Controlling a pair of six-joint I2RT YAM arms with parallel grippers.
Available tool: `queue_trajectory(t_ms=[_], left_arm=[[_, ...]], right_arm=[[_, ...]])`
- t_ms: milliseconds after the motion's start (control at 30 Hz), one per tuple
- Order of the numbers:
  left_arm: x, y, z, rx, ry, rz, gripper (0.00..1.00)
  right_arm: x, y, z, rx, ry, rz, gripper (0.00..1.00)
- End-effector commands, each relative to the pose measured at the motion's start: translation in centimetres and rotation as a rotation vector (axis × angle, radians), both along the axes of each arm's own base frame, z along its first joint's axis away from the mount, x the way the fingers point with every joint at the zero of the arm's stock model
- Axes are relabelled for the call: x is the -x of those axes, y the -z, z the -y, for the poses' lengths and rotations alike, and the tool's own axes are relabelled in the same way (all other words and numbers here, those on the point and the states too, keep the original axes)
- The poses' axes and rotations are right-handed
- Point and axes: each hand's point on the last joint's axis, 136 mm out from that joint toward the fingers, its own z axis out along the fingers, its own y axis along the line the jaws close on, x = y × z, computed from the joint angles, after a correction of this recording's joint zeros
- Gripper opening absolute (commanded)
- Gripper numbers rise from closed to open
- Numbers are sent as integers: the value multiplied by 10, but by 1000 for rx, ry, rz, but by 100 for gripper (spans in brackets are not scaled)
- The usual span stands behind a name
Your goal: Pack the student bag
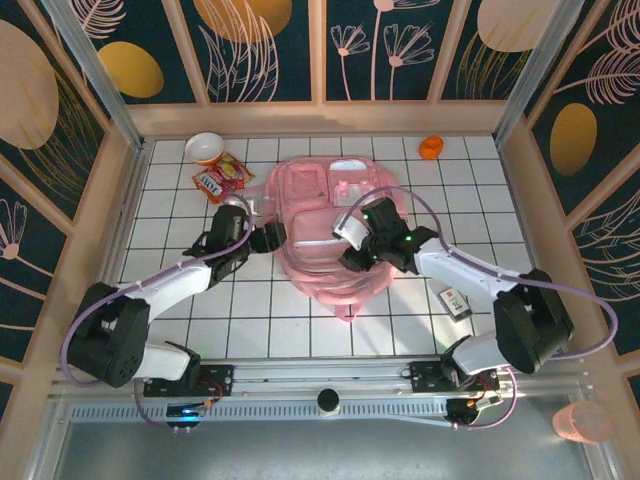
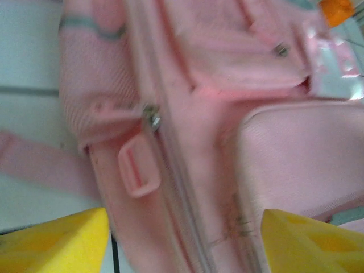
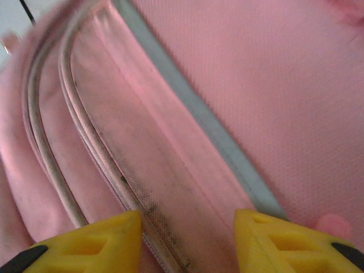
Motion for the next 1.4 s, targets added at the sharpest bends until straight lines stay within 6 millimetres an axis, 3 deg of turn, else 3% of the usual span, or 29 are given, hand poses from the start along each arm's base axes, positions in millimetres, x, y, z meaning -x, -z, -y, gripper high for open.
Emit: queue_trajectory(t_ms=[0, 200, 433, 633, 833, 933, 1033, 1167, 1367], left_arm=[[6, 14, 10, 115, -25, -93, 67], [29, 31, 23, 137, 49, -167, 52], [54, 24, 54, 178, 150, -184, 39], [65, 2, 63, 237, 173, -164, 33], [66, -26, 58, 271, 154, -107, 33], [62, -37, 46, 220, 106, -68, 46], [56, -47, 27, 187, 18, -16, 54], [51, -50, 0, 246, -108, 6, 57], [50, -45, -35, 320, -264, 32, 57]], right_arm=[[5, 28, 11, 94, -17, -25, 44], [13, 50, 4, 118, -54, -65, 42], [26, 65, -8, 166, -118, -54, 41], [11, 31, -9, 138, -104, 70, 43], [1, -26, -6, 97, -101, 199, 47], [4, -50, -7, 99, -124, 224, 47], [13, -61, -14, 122, -168, 223, 47], [35, -53, -32, 168, -256, 201, 48], [61, -25, -60, 191, -344, 143, 48]])
